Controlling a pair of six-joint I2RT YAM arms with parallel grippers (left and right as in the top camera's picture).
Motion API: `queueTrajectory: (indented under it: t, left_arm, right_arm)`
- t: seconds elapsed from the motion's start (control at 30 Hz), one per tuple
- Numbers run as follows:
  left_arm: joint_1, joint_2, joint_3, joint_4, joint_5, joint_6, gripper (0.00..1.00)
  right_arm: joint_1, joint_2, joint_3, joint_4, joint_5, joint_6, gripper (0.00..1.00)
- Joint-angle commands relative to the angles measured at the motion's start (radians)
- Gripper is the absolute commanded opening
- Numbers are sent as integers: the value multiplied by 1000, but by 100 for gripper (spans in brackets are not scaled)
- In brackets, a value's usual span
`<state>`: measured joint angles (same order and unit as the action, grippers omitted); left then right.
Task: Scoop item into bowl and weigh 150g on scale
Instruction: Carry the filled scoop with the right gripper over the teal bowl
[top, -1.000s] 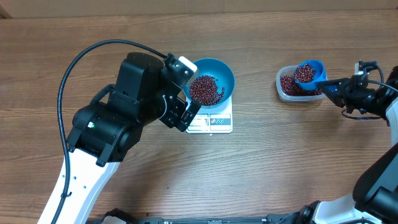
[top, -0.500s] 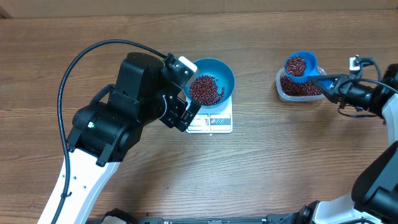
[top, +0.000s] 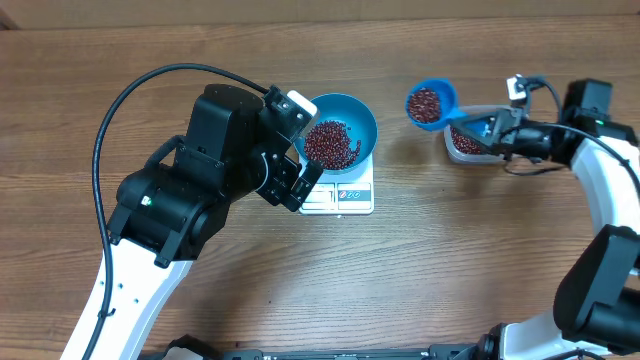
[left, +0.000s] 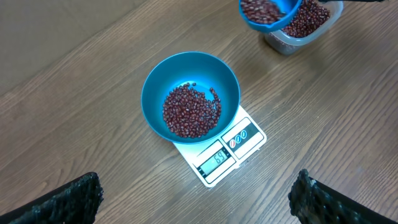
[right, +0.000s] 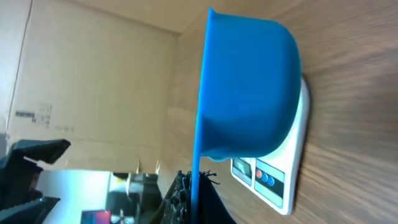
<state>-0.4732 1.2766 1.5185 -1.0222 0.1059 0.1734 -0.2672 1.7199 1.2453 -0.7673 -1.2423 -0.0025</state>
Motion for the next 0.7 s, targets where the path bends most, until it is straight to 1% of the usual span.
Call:
queueTrajectory:
  t: [0.0, 0.2, 0.33, 0.4, 0.67]
  left_arm:
    - [2, -1, 21, 1, 18, -14, 100]
    - [2, -1, 21, 1, 18, -14, 100]
    - [2, -1, 21, 1, 18, -14, 100]
    - [2, -1, 21, 1, 18, -14, 100]
    - [2, -1, 21, 1, 18, -14, 100]
  right_arm:
    - [60, -3, 55, 51, -45, 64, 4]
    - [166, -3, 66, 214, -31, 180, 4]
    - [230, -3, 66, 313, -25, 190, 4]
    - [264, -3, 66, 350, 12, 202, 4]
    - [350, -3, 66, 413, 129, 211, 4]
